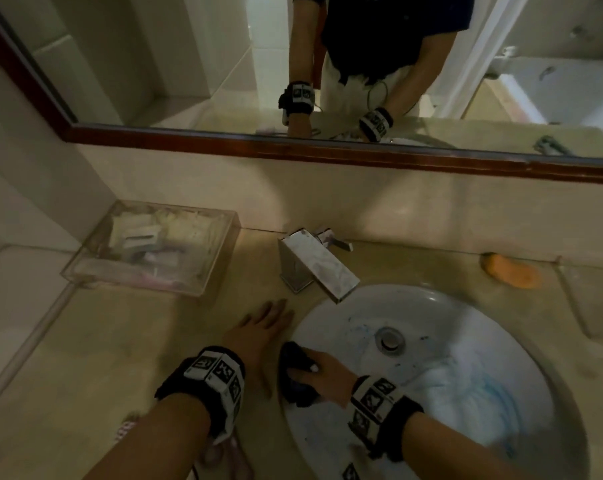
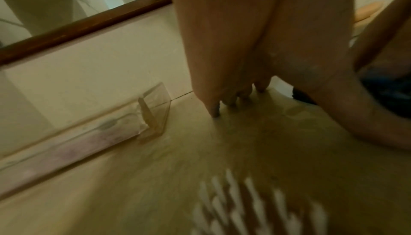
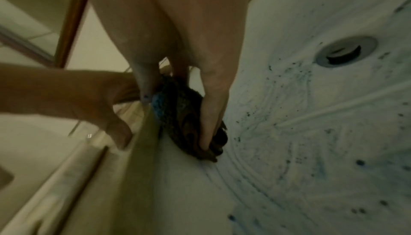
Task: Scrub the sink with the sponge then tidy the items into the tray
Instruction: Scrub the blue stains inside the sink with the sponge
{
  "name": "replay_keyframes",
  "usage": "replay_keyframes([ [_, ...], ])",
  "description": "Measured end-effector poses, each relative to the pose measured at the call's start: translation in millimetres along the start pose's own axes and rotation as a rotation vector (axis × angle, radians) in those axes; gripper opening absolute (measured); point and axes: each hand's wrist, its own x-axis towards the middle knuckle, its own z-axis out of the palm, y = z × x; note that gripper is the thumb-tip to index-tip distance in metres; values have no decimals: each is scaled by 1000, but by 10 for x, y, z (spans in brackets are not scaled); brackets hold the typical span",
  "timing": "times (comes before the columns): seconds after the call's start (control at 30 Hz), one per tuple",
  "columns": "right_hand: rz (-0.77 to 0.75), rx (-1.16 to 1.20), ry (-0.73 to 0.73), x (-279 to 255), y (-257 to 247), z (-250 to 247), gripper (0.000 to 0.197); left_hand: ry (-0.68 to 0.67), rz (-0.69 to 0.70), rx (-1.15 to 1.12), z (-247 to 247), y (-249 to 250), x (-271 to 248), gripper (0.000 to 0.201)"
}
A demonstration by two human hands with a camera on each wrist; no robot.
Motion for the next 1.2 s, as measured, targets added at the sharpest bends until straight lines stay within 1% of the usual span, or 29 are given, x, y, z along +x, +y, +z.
replay_keyframes([
  [0.1,42,-47,62,101,67,60,41,22,0,-11,21,0,15,139],
  [0.2,141,-108,87,211,121,58,39,37,-14,-26,39,7,52,137],
  [0.27,191,-78,150,279,185,27,20,54,-20,-43,89,-12,78,133],
  [0.3,210,-62,176,314,207,-2,18,66,-22,-46,104,-25,86,131],
  [0.33,219,-62,172,345,219,-35,18,71,-23,-42,107,-35,90,131],
  [0.37,205,-63,153,340,215,-69,19,63,-27,-40,97,-28,79,133],
  [0.43,151,-67,125,278,232,-132,39,54,-40,-43,68,15,49,135],
  [0.47,119,-38,107,241,247,-124,40,59,-42,-41,47,32,32,136],
  [0.53,42,48,67,150,268,-22,31,65,-44,-37,21,51,11,138],
  [0.6,11,84,60,78,249,151,12,49,-45,-36,13,53,0,143],
  [0.63,9,94,107,98,243,206,13,48,-50,-36,12,61,-4,143],
  [0.7,56,124,240,209,182,184,8,62,-58,-39,4,87,-12,140],
  [0.73,112,144,307,271,149,118,19,65,-62,-39,-10,107,-20,139],
  [0.77,157,188,364,366,143,33,25,65,-59,-37,-22,112,-21,138],
  [0.87,246,289,429,498,156,-163,27,43,-50,-46,-37,113,-45,138],
  [0.9,239,292,429,494,166,-161,28,44,-47,-41,-35,103,-48,139],
  [0.97,177,289,373,422,194,-47,31,53,-45,-36,-18,85,-38,141],
  [1.07,131,326,287,272,137,137,28,55,-51,-52,-6,79,-23,140],
  [1.13,145,298,325,336,125,118,26,46,-45,-46,-11,88,-30,141],
  [1.2,189,303,424,468,124,-15,25,55,-42,-42,-19,79,-33,143],
])
